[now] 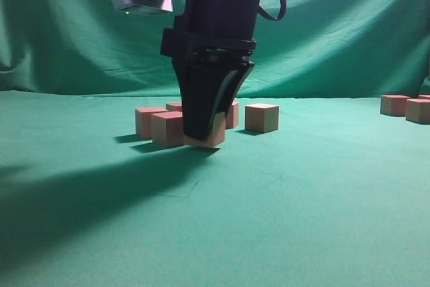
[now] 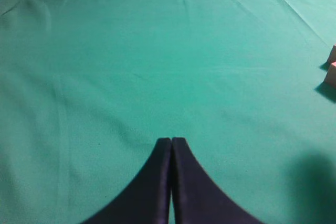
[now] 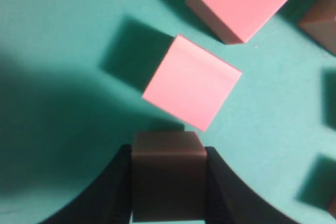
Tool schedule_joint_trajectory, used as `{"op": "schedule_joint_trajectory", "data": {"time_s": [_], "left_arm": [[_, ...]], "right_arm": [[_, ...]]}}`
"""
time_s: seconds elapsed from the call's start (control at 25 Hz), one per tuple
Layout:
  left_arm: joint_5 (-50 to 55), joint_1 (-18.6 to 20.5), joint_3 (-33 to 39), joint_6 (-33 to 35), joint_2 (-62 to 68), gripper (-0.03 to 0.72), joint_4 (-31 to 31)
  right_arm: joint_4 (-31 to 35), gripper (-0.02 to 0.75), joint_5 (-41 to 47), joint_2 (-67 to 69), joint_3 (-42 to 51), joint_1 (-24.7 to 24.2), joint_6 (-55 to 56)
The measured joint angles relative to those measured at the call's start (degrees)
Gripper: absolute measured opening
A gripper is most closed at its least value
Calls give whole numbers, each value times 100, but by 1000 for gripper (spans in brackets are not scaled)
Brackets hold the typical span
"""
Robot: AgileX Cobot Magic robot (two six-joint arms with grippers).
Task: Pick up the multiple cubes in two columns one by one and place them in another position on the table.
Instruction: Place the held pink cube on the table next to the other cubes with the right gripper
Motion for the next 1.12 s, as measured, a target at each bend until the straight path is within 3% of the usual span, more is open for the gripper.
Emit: {"op": "schedule_joint_trajectory", "data": {"time_s": [1.12], "left_arm": [[0, 0, 0, 0, 0, 0, 0]], "right_arm": [[-223, 269, -5, 91, -3, 32, 520]]}}
